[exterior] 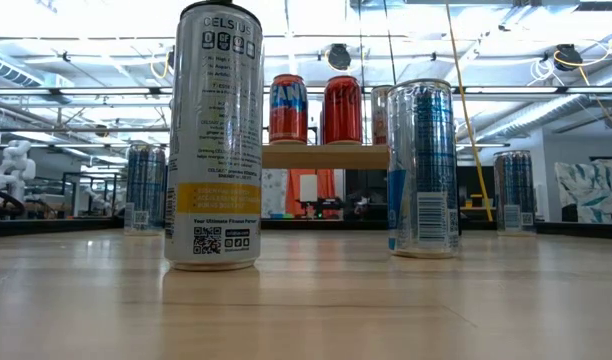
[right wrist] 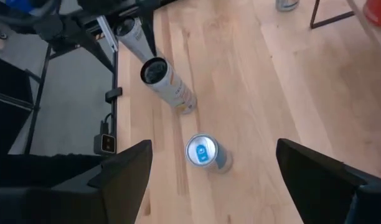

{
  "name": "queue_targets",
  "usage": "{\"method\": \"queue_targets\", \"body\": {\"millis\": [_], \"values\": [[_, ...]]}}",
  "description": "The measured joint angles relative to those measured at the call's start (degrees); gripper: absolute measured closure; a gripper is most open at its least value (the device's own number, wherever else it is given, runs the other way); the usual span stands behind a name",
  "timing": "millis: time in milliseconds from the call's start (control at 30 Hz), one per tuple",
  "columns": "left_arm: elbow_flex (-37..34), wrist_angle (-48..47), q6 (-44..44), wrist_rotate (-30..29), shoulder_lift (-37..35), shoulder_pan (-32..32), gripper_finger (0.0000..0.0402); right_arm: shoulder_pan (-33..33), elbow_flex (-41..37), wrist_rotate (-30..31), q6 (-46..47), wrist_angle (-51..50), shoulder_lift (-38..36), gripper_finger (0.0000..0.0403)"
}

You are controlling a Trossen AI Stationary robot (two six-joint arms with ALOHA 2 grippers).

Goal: Place canned beverage on shelf
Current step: Put the right white-yellow soda can on the shelf aligned with the other white-yellow soda can

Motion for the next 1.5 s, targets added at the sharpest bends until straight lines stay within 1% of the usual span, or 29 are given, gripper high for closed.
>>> {"method": "queue_targets", "body": {"millis": [67,133,267,333,400,600,1000,1500], "values": [[0.0,-0.1,1.0,2.2,1.2,0.5,0.0061,0.4,0.0,0.0,0.4,0.6,0.7,0.0085],[0.0,-0.6,2.7,2.8,2.3,0.6,0.0046,1.0,0.0,0.0,0.6,0.5,1.5,0.0085],[0.0,-2.2,2.9,2.0,3.0,0.9,0.0011,2.8,0.0,-0.2,2.0,0.8,3.0,0.0085],[0.0,-2.9,3.1,0.4,3.1,1.1,0.0005,3.7,0.0,-0.2,2.3,0.9,3.6,0.0085],[0.0,-3.4,4.2,-0.7,3.1,1.2,0.0005,4.5,0.0,-0.2,2.0,1.6,4.3,0.0085],[-0.3,-2.9,6.7,-0.9,3.1,1.1,0.0006,5.8,0.0,-0.2,1.6,2.6,6.2,0.0085],[-2.0,-3.0,7.7,-1.2,3.1,1.3,0.0006,6.5,0.0,-0.3,0.9,7.6,8.8,0.0085],[-2.0,-2.4,7.1,-0.3,7.9,2.1,0.0006,6.8,0.0,0.0,5.0,9.8,9.2,0.0085]]}}
